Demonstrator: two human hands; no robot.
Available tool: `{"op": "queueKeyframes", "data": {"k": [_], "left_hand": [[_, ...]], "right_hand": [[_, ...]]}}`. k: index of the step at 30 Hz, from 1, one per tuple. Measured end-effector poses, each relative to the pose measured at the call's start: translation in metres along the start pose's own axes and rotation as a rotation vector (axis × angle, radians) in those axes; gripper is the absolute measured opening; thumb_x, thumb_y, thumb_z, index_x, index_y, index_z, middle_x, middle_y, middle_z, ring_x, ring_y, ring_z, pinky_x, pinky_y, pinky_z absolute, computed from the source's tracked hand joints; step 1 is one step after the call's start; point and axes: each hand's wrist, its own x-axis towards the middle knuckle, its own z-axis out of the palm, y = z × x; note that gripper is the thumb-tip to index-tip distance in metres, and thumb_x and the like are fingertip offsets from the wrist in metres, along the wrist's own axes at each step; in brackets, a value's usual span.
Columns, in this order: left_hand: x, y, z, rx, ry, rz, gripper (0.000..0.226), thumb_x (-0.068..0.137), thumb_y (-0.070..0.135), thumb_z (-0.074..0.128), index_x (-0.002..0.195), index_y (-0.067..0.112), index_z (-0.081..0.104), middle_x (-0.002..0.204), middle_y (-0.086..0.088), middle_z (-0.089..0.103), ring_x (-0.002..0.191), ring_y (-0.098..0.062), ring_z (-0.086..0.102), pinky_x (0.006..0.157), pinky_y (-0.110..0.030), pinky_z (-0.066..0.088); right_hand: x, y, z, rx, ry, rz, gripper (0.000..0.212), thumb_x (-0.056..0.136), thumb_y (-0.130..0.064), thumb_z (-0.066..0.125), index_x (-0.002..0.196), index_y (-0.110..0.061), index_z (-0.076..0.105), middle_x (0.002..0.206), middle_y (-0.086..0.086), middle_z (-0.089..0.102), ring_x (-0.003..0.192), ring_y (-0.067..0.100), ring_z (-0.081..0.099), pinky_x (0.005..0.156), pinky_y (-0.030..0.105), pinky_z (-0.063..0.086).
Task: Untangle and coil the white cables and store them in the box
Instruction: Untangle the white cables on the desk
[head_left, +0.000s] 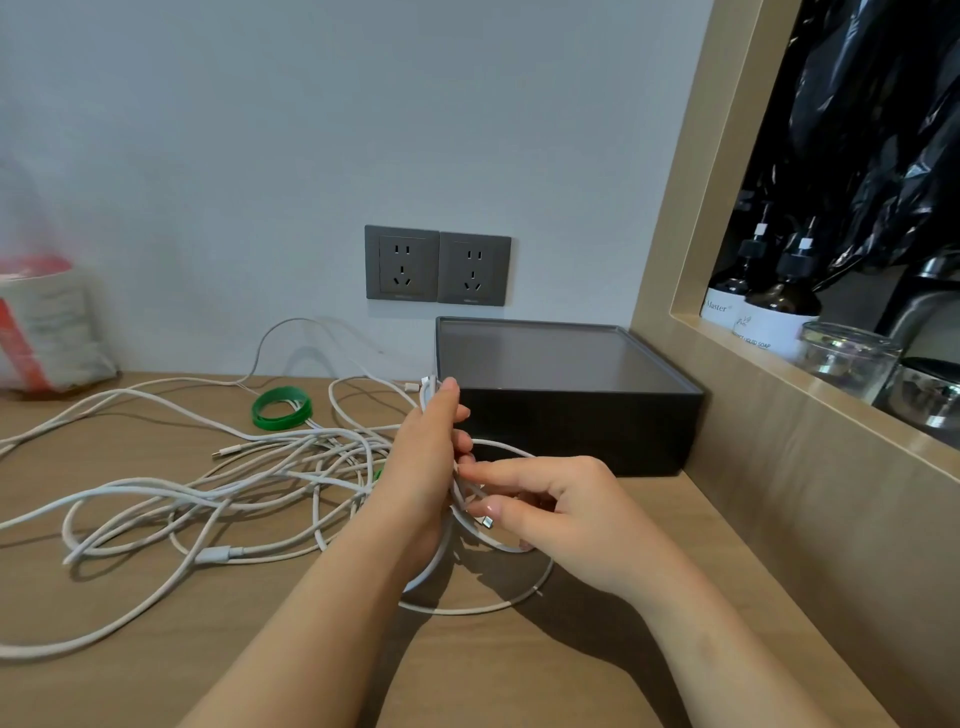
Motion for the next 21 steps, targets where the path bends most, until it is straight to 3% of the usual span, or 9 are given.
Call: {"op": "queueKeyframes", "data": {"k": [4, 8, 12, 14, 15, 17, 19, 21], "left_hand": [[-0.001, 0.006, -0.002, -0.182, 0.020, -0.012, 0.045, 0.098, 0.050, 0.034, 0.110, 0.012, 0.057, 0.071, -0.002, 0.047, 0.062, -0.012, 0.046, 0.059, -0.026, 0.044], [-0.002, 0.013, -0.008, -0.420, 0.023, -0.090, 0.046, 0.098, 0.051, 0.034, 0.104, 0.013, 0.059, 0.081, -0.004, 0.058, 0.071, -0.014, 0.056, 0.060, -0.031, 0.050], [-0.003, 0.020, -0.015, -0.666, -0.065, -0.187, 0.050, 0.096, 0.055, 0.034, 0.092, 0.014, 0.061, 0.067, -0.002, 0.060, 0.055, -0.011, 0.057, 0.046, -0.021, 0.051], [-0.004, 0.022, -0.016, -0.688, -0.110, -0.198, 0.052, 0.096, 0.057, 0.031, 0.086, 0.014, 0.059, 0.060, 0.000, 0.055, 0.045, -0.007, 0.050, 0.039, -0.015, 0.043], [-0.005, 0.022, -0.015, -0.677, -0.119, -0.197, 0.052, 0.096, 0.057, 0.031, 0.085, 0.014, 0.058, 0.059, 0.001, 0.053, 0.042, -0.006, 0.047, 0.036, -0.013, 0.039], [-0.005, 0.021, -0.014, -0.649, -0.128, -0.197, 0.050, 0.096, 0.056, 0.033, 0.087, 0.013, 0.057, 0.058, 0.002, 0.049, 0.040, -0.005, 0.041, 0.034, -0.010, 0.034], [-0.006, 0.023, -0.015, -0.653, -0.144, -0.205, 0.046, 0.096, 0.053, 0.036, 0.089, 0.013, 0.057, 0.057, 0.002, 0.047, 0.037, -0.004, 0.038, 0.031, -0.010, 0.031], [-0.005, 0.025, -0.016, -0.644, -0.156, -0.210, 0.040, 0.097, 0.048, 0.040, 0.089, 0.013, 0.057, 0.058, 0.002, 0.047, 0.036, -0.003, 0.037, 0.031, -0.009, 0.029]], "right_hand": [[-0.001, 0.000, -0.005, -0.009, -0.008, 0.015, 0.027, 0.090, -0.015, 0.059, 0.103, -0.036, 0.068, 0.075, -0.032, 0.064, 0.071, -0.005, 0.062, 0.063, 0.013, 0.050], [-0.002, 0.001, -0.009, -0.034, -0.054, 0.045, 0.028, 0.090, -0.017, 0.058, 0.089, -0.043, 0.067, 0.079, -0.022, 0.067, 0.071, 0.001, 0.064, 0.062, 0.013, 0.051], [0.000, 0.007, -0.013, -0.244, -0.105, 0.125, 0.015, 0.088, -0.041, 0.057, 0.074, -0.041, 0.062, 0.071, -0.012, 0.064, 0.074, 0.001, 0.061, 0.062, 0.015, 0.048], [0.002, 0.010, -0.015, -0.356, -0.121, 0.183, 0.025, 0.084, -0.054, 0.053, 0.070, -0.035, 0.062, 0.071, -0.007, 0.062, 0.071, 0.004, 0.057, 0.066, 0.019, 0.044], [0.003, 0.013, -0.016, -0.426, -0.092, 0.189, 0.030, 0.083, -0.057, 0.051, 0.072, -0.032, 0.064, 0.079, -0.009, 0.063, 0.078, 0.002, 0.055, 0.075, 0.023, 0.042], [0.004, 0.017, -0.018, -0.563, 0.045, 0.179, 0.029, 0.085, -0.056, 0.051, 0.081, -0.029, 0.064, 0.115, -0.017, 0.055, 0.111, 0.001, 0.043, 0.100, 0.031, 0.030], [0.003, 0.018, -0.021, -0.618, 0.253, 0.192, 0.019, 0.085, -0.050, 0.056, 0.082, -0.032, 0.060, 0.126, -0.018, 0.035, 0.124, 0.007, 0.025, 0.102, 0.031, 0.021], [0.001, 0.022, -0.026, -0.599, 0.438, 0.262, 0.013, 0.086, -0.042, 0.060, 0.080, -0.030, 0.060, 0.118, -0.012, 0.037, 0.118, 0.015, 0.030, 0.091, 0.028, 0.030]]}}
